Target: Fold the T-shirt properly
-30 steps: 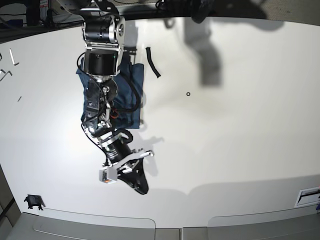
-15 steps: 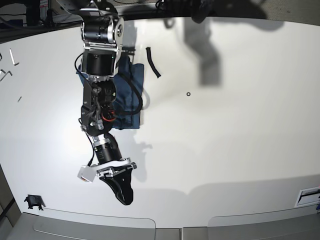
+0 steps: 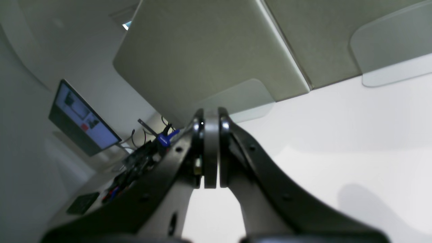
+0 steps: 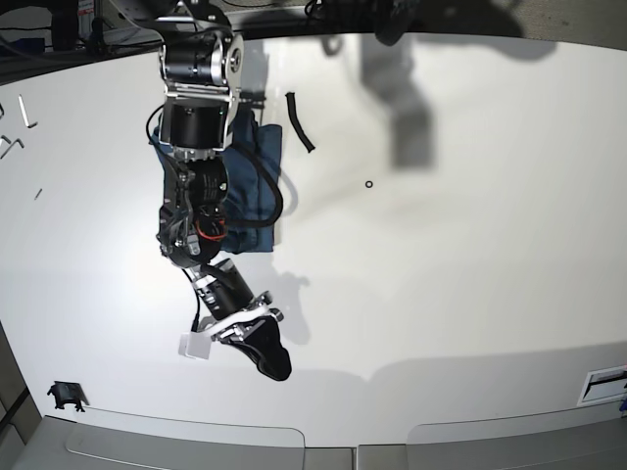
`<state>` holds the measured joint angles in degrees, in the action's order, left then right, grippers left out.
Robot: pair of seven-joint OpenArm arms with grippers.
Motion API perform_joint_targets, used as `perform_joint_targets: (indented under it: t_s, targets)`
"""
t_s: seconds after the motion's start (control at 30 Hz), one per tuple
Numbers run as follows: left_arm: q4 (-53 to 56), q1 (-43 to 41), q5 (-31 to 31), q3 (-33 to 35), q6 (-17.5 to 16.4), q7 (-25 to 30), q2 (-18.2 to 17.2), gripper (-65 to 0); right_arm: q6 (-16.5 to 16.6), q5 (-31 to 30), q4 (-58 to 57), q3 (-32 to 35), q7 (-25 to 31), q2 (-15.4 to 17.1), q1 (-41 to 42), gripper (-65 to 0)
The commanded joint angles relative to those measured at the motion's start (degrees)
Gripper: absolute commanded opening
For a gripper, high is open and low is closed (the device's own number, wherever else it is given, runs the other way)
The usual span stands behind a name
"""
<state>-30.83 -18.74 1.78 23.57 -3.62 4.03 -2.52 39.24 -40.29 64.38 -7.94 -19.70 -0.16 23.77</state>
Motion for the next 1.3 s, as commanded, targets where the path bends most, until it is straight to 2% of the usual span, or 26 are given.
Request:
perform_joint_targets:
  t_s: [0.0, 0.1, 0.2, 0.27, 0.37, 0.5, 0.6, 0.7, 0.83, 1.03, 1.17, 1.27]
  targets:
    - [-0.3, -0.6, 0.1, 0.1, -0.6, 0.5, 0.4, -56.9, 0.8, -2.0, 1.0, 0.1, 1.5, 0.0, 1.8, -65.0]
    - [-0.3, -0.6, 0.1, 0.1, -0.6, 0.5, 0.4, -56.9, 0.8, 0.7, 1.0, 0.0, 4.1, -0.2, 1.8, -65.0]
    - [-0.3, -0.6, 0.1, 0.1, -0.6, 0.5, 0.4, -56.9, 0.6, 9.8, 1.0, 0.0, 8.9, -0.5, 1.8, -65.0]
    - [-0.3, -0.6, 0.1, 0.1, -0.6, 0.5, 0.4, -56.9, -10.6, 15.1, 1.0, 0.0, 10.9, -0.5, 1.8, -65.0]
    - [-0.3, -0.6, 0.1, 0.1, -0.6, 0.5, 0.4, -56.9, -29.4, 23.1, 1.0, 0.0, 13.0, -0.5, 1.8, -65.0]
    - [-0.3, -0.6, 0.1, 0.1, -0.6, 0.5, 0.4, -56.9, -53.6, 34.2, 1.0, 0.0, 13.3, -0.4, 1.8, -65.0]
    - [-0.3, -0.6, 0.1, 0.1, -0.6, 0.5, 0.4, -56.9, -68.3, 44.3, 1.0, 0.0, 13.2, -0.2, 1.8, -65.0]
    - [-0.3, -0.6, 0.1, 0.1, -0.6, 0.5, 0.4, -56.9, -79.2, 55.3, 1.0, 0.1, 12.9, 0.3, 1.8, -65.0]
    - [-0.3, -0.6, 0.1, 0.1, -0.6, 0.5, 0.4, -56.9, -79.2, 70.2, 1.0, 0.8, 7.3, 2.2, 1.8, -65.0]
    - [-0.3, -0.6, 0.1, 0.1, -0.6, 0.5, 0.4, -56.9, -79.2, 104.5, 1.0, 7.8, -6.1, 7.5, 1.8, -65.0]
    - [-0.3, -0.6, 0.2, 0.1, -0.6, 0.5, 0.4, -56.9, -79.2, 124.2, 1.0, 13.7, -7.3, 11.3, 1.9, -65.0]
    - [-0.3, -0.6, 0.1, 0.1, -0.6, 0.5, 0.4, -56.9, -79.2, 125.3, 1.0, 17.6, -5.0, 13.6, 2.3, -65.0]
